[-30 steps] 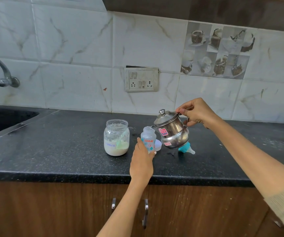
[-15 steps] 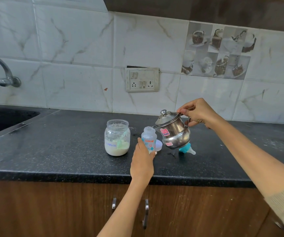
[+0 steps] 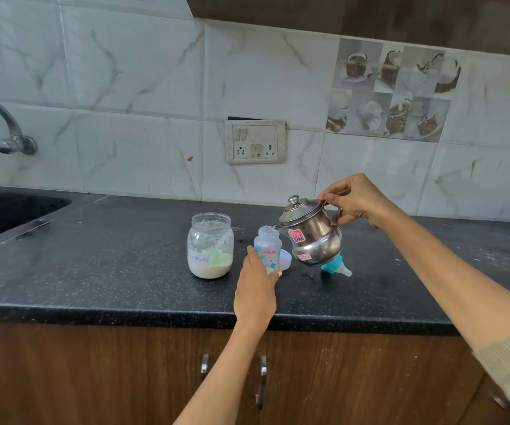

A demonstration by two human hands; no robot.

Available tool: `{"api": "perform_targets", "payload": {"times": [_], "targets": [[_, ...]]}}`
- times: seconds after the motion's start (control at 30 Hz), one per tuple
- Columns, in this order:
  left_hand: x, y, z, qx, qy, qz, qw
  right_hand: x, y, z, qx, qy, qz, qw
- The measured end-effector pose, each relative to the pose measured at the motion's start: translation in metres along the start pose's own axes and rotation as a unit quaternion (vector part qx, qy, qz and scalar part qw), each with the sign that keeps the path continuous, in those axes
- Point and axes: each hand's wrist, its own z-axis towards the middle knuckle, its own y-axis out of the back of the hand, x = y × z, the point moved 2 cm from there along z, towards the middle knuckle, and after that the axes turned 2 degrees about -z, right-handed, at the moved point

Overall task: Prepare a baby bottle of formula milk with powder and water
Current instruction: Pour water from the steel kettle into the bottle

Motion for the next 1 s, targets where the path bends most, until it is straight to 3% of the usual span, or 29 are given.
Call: {"api": "perform_targets", "payload": {"times": [1.0], "targets": [[0.001, 0.002, -0.003, -0.029, -0.013, -0.011, 0.999, 0.011, 0.000, 0.004, 0.026, -0.001, -0.001, 1.000]]}}
